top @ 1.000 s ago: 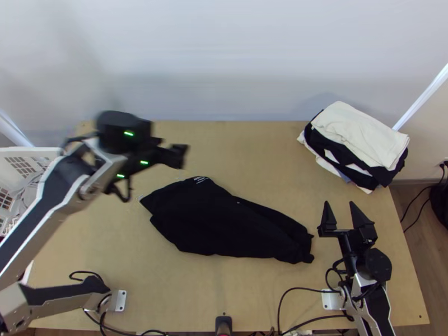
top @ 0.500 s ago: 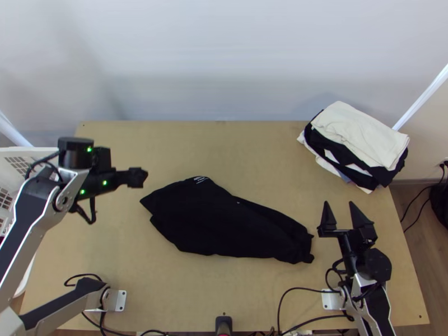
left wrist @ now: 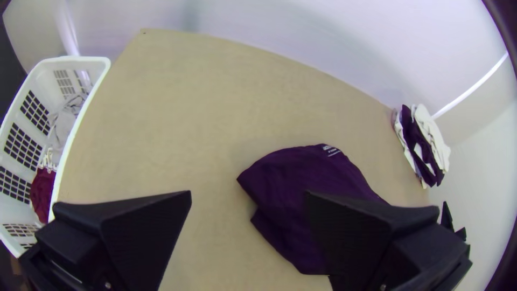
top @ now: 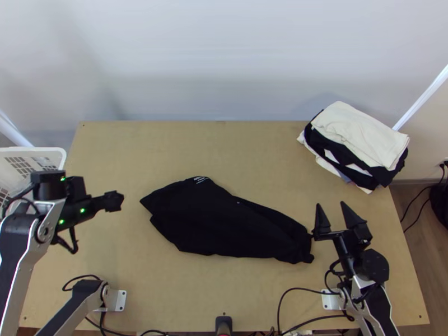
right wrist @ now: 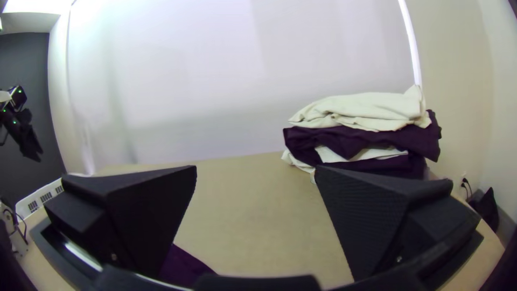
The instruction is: Fold the t-shirt
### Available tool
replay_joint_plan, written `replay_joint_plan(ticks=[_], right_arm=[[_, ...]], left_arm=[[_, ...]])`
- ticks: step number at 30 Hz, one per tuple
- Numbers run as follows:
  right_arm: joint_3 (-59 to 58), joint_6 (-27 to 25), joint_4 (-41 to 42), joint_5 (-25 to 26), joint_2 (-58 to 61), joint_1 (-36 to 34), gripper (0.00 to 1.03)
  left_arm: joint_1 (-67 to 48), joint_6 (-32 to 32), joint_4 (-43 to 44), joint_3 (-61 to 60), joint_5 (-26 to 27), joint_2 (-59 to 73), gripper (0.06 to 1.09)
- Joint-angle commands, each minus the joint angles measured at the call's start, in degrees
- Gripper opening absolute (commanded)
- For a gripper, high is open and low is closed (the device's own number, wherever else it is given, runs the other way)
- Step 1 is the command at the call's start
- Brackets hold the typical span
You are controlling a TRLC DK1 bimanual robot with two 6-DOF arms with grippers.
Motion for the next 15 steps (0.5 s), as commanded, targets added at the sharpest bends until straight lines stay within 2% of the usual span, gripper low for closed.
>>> replay_joint_plan(ticks=[1, 4, 8, 15], right_arm=[[-0.53, 2.76, -0.81, -0.17, -0.49, 1.42, 0.99], [-0.53, 4.43, -0.73, -0.17, -0.49, 2.74, 0.99], [0.17, 3.28, 1.65, -0.17, -0.58, 2.65, 0.99], [3.16, -6.12, 6.57, -6.76, -0.32, 3.53, 0.99]], left_arm=[[2.76, 2.33, -1.26, -1.58, 0.85, -2.38, 1.05], [3.99, 3.12, -1.53, -2.55, 0.94, -2.82, 1.05], [3.99, 2.59, 1.64, -4.48, 1.81, -2.73, 1.05], [3.99, 0.49, 9.99, -8.09, 1.90, -2.12, 1.05]])
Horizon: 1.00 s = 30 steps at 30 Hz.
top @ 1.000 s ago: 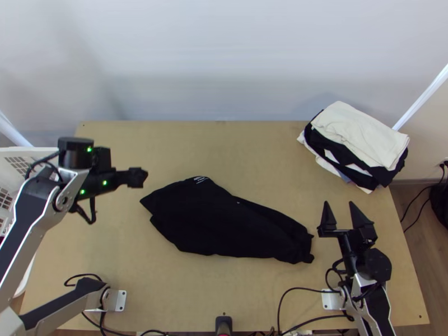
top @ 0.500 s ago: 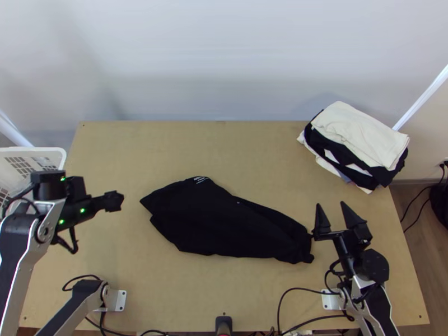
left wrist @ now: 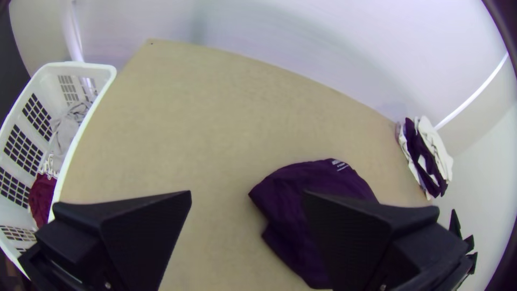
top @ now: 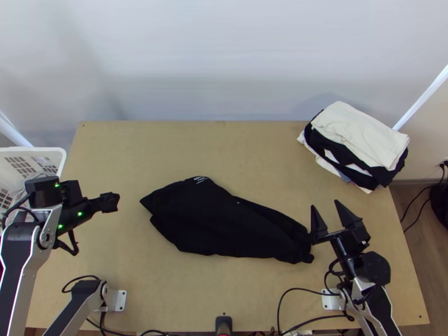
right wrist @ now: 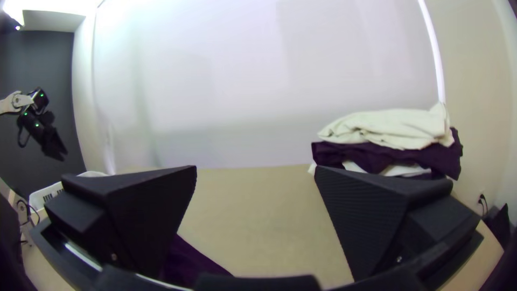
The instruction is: Fold the t-shirt
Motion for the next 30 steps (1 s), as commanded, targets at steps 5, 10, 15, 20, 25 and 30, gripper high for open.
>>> replay_joint_plan(ticks=[5, 10, 15, 20, 25, 30], right_arm=[[2.96, -13.71, 13.86, -4.06, 3.99, 5.37, 0.99], [10.96, -16.00, 18.78, -5.64, 19.90, 6.43, 0.99], [27.92, -14.94, 18.08, -6.61, 39.23, 6.86, 0.99], [43.13, -14.77, 15.36, -12.23, 54.97, 7.04, 0.99], [58.77, -17.58, 7.80, -15.05, 70.61, 13.19, 0.99], [71.43, -20.13, 0.68, -16.36, 83.71, 19.26, 0.99]], left_arm=[[0.08, -3.48, 7.28, -4.12, 0.99, 0.70, 1.05], [-0.36, -3.83, 10.36, -4.91, 1.34, 1.93, 1.05], [0.16, -3.75, 12.20, -5.09, 1.60, 3.60, 1.05], [0.16, -3.83, 13.61, -5.09, 1.60, 5.19, 1.05], [0.25, -4.80, 14.66, -4.74, 1.60, 6.15, 1.05], [2.01, -6.56, 14.66, -3.86, 1.51, 6.33, 1.05]])
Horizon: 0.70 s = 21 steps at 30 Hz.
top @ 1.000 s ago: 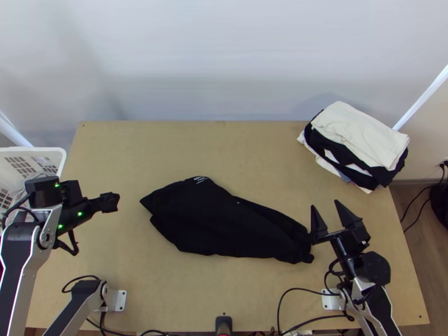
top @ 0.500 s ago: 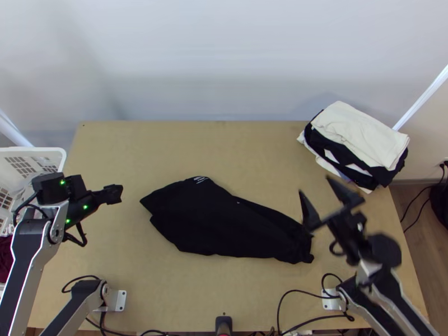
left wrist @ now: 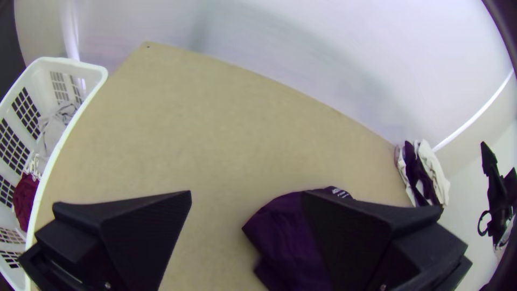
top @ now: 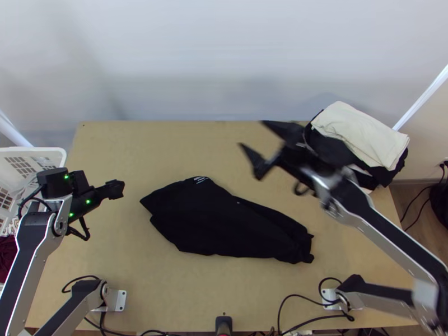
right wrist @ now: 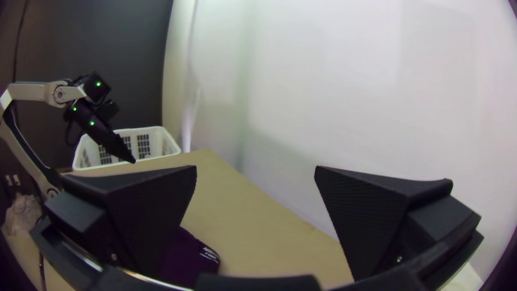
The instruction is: Fold the t-shirt
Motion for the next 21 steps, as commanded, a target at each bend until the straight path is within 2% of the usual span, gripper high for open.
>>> replay_joint_plan(ticks=[1, 9, 12, 21], right_arm=[[6.83, -2.56, -1.90, -1.77, 7.50, 3.33, 0.99], [18.34, -2.56, -8.23, -3.26, 22.71, 11.76, 0.99], [21.24, -1.68, -8.32, -3.26, 27.89, 14.23, 0.99], [35.48, 3.24, -12.18, -3.26, 44.77, 16.60, 0.99]], left_arm=[[2.34, -2.30, 0.74, 0.34, 0.42, 0.25, 1.05], [12.01, -2.30, 0.65, 0.87, -0.81, -0.10, 1.05], [14.65, -1.77, 0.48, 0.69, -0.81, -0.36, 1.05], [17.81, -1.42, -0.05, 0.43, -0.72, -0.98, 1.05]])
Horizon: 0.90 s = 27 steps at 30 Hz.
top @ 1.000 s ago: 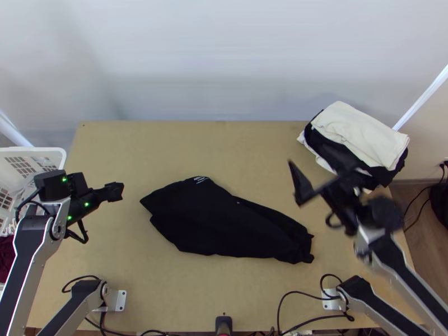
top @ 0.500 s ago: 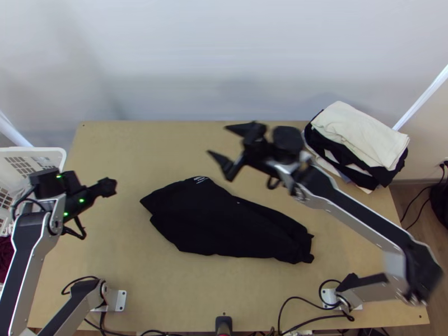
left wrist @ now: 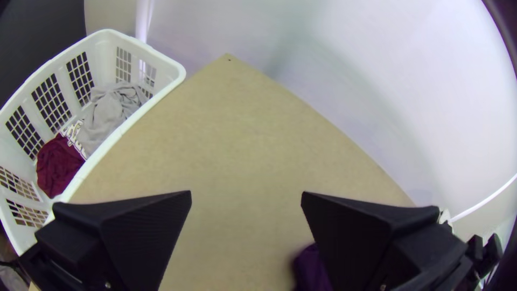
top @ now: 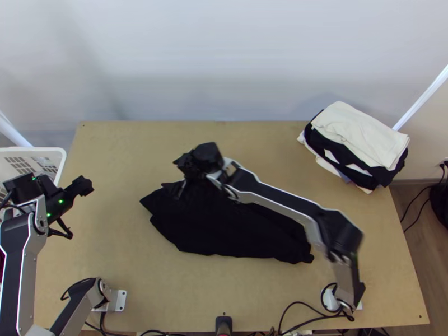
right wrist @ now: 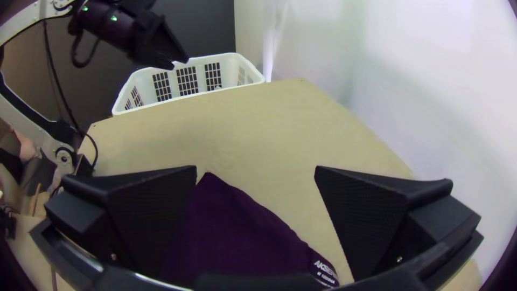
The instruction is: Fold the t-shirt
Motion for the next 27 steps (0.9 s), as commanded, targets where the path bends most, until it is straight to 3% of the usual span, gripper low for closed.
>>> replay_joint_plan(ticks=[1, 6, 19, 23, 25, 26, 27], right_arm=[[9.73, 2.92, -5.47, -0.27, 7.34, 0.82, 0.99], [38.82, 4.33, -32.19, -0.35, 25.27, 2.22, 0.99], [36.80, 4.24, -26.30, -0.44, 28.70, 4.77, 0.99], [36.80, 4.77, -26.65, -0.44, 30.02, 5.39, 0.85], [36.80, 5.12, -26.83, -0.44, 30.63, 5.30, 0.83], [36.80, 5.38, -26.83, -0.35, 30.89, 5.30, 0.77], [36.63, 5.47, -26.83, -0.44, 30.98, 5.30, 0.64]], left_arm=[[0.54, -0.04, -0.01, 0.36, 0.00, -0.83, 1.05], [0.54, -0.13, 0.08, 0.36, 0.00, -0.74, 1.05], [0.54, -0.13, 0.35, -0.87, 0.00, -0.91, 1.05], [0.63, -0.13, 0.43, -1.04, 0.00, -0.91, 1.05], [0.63, -0.04, 0.61, -1.13, 0.00, -0.91, 1.05], [0.63, -0.04, 0.70, -1.22, 0.00, -0.91, 1.05], [0.72, 0.05, 0.70, -1.22, 0.00, -0.91, 1.05]])
